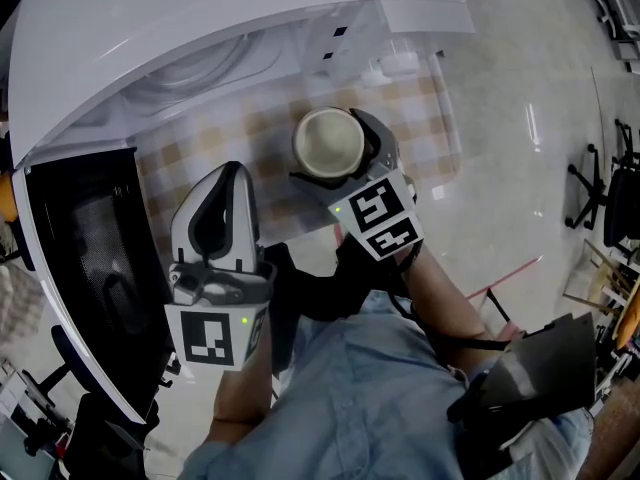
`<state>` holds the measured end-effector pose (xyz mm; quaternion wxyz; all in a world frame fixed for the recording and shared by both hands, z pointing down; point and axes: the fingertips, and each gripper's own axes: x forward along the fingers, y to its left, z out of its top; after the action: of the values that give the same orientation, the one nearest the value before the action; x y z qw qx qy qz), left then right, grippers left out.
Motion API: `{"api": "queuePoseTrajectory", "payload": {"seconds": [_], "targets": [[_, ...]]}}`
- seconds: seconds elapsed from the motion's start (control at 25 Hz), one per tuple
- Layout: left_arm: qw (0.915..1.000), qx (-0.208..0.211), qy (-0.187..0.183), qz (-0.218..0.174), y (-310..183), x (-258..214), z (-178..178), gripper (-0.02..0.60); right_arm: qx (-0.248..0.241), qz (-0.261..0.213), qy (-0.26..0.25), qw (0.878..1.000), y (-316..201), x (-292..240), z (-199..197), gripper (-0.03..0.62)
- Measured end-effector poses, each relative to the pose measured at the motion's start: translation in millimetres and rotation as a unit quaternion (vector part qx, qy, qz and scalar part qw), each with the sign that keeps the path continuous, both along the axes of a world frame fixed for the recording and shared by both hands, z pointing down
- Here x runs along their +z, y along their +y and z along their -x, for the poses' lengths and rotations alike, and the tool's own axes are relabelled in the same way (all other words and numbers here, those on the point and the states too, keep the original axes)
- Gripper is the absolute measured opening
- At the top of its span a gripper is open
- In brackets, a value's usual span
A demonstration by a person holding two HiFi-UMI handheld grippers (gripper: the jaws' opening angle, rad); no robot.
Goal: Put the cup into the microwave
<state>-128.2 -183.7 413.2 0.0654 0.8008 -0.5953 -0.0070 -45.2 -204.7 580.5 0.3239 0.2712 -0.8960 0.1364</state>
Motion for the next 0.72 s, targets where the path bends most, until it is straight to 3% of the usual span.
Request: {"api": "queuePoseTrajectory", "payload": {"seconds": [0.08, 0.16, 0.28, 0.52, 0.72], "targets": [[1.0, -0.001, 0.002, 0.005, -0.2, 0.9, 1.8, 0.005, -0.008, 0.006, 0.012, 1.0, 0.2, 3.9, 1.8, 0.563], [0.9999, -0.002, 0.009, 0.008, 0.3, 0.8, 3.4, 0.005, -0.005, 0.004, 0.022, 1.0, -2.2, 5.1, 0.4, 0.529], [0.9998, 0.002, 0.006, 0.02, 4.2, 5.1, 4.3, 0.005, 0.005, -0.002, 0.027, 1.0, -3.7, 5.0, -2.1, 0.526], [0.9999, -0.006, 0.01, -0.006, 4.0, -3.2, 6.6, 0.005, 0.031, -0.017, 0.014, 0.999, -9.6, -1.8, -7.9, 0.526], [0.9999, -0.012, -0.002, 0.005, 15.2, -1.0, 9.6, 0.005, 0.02, -0.035, 0.006, 0.999, -6.3, -19.4, 2.6, 0.526]]}}
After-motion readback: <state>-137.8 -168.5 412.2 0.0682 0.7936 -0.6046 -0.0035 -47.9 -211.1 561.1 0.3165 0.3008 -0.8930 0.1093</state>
